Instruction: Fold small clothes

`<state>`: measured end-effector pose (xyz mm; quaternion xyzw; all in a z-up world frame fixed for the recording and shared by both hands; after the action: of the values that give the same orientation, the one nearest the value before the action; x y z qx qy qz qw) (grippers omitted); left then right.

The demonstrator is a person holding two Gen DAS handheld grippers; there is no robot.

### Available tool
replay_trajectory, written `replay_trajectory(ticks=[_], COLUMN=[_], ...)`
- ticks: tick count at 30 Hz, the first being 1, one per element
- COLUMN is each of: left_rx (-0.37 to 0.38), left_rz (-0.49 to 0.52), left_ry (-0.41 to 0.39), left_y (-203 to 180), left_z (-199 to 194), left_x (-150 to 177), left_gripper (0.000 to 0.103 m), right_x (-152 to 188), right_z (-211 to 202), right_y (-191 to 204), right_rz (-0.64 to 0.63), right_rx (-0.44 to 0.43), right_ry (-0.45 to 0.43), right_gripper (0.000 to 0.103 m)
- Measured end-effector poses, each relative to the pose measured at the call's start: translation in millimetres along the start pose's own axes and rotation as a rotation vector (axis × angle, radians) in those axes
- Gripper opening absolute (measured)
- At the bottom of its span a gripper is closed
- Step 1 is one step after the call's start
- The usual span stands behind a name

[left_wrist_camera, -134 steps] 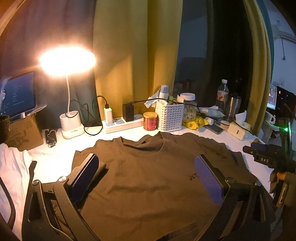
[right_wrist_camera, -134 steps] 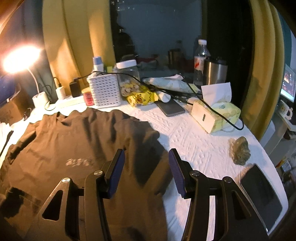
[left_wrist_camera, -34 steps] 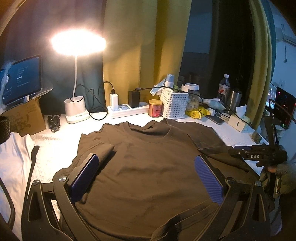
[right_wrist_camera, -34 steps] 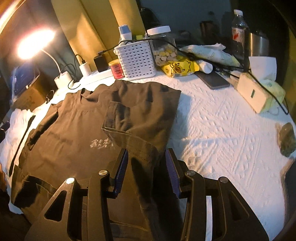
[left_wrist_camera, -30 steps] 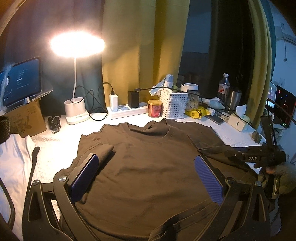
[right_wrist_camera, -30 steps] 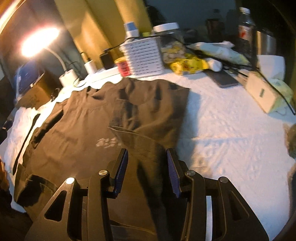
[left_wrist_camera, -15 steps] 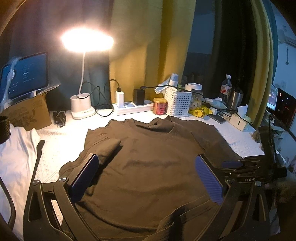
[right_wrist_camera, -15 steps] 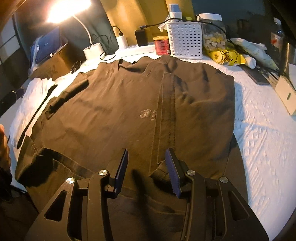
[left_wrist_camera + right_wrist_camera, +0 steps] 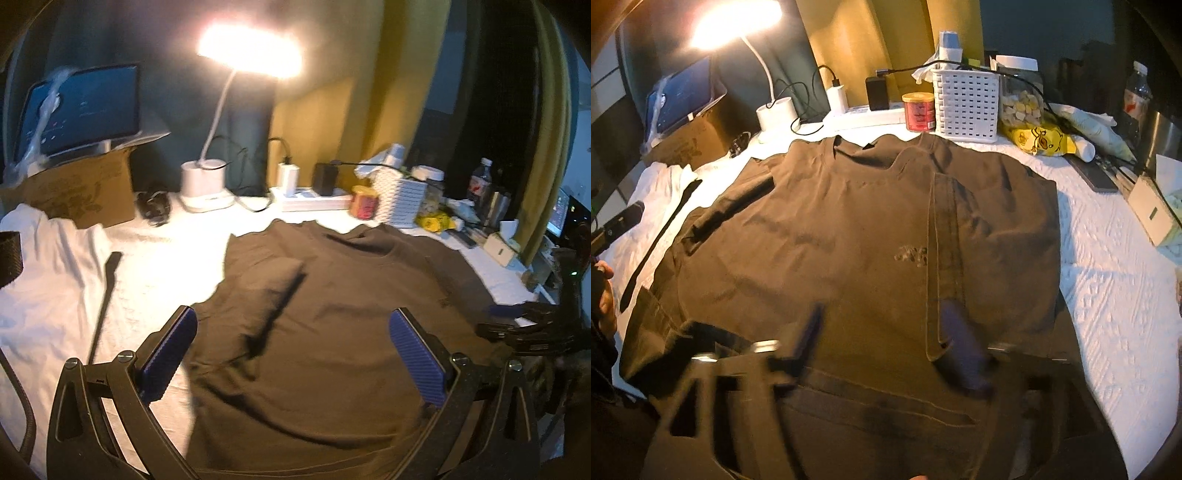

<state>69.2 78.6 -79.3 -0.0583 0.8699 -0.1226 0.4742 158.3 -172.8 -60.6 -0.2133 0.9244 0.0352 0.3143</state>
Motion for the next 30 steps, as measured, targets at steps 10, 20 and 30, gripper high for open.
replay_trajectory(ticks=[10, 20, 30], left_rx=[-0.041, 0.009, 0.084], left_rz=[-0.040, -0.090, -0.068], left_ry=[0.086, 0.190, 0.265], left_y=[61.1, 103.9, 98.5], left_z=[19.5, 56.6, 67.8], left_x=[0.4, 4.4, 8.8], left_gripper=[0.102, 0.080, 0.031], right_x=[-12.1, -17.9, -19.4], right_z=[13.8, 23.4, 30.4], right_y=[21.9, 20.5, 19.4], right_rz=[-0.014, 0.020, 0.036], right_rx=[0.022, 0.066, 0.057], right_ry=[0.014, 0.040, 0.048], right_gripper=[0.086, 0.086, 0.086])
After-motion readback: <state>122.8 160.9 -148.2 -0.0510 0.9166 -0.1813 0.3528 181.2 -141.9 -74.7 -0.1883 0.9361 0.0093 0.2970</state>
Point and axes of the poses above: each gripper's, at about its wrist camera, not at the fingertips, and z roughly the way its jaws point, y to its left, x to its underside, the point moved 1 cm from there along z, roughly the way its jaws point, and after that the axes turned 11 degrees about x, right-handed, at the moved point
